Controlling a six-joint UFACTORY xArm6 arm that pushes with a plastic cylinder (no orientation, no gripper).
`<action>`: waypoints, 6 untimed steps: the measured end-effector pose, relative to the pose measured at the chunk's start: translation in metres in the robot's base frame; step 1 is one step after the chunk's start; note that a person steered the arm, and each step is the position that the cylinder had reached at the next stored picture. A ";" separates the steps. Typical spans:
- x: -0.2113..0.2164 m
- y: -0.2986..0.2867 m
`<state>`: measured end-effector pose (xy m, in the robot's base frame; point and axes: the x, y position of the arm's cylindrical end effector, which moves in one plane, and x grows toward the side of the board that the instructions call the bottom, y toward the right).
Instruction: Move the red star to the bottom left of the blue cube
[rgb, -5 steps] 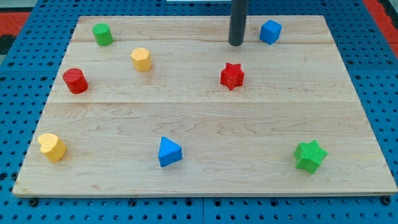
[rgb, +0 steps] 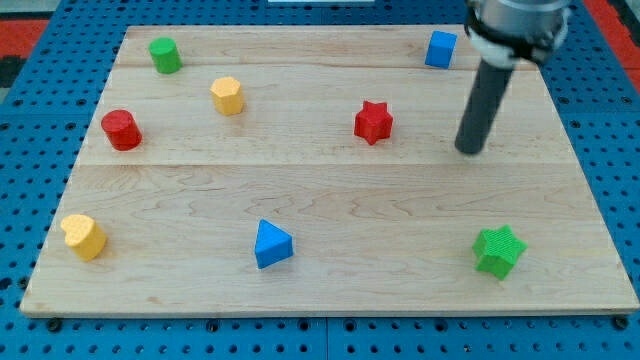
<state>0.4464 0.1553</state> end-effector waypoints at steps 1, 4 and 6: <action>-0.011 -0.118; -0.084 -0.104; -0.088 -0.104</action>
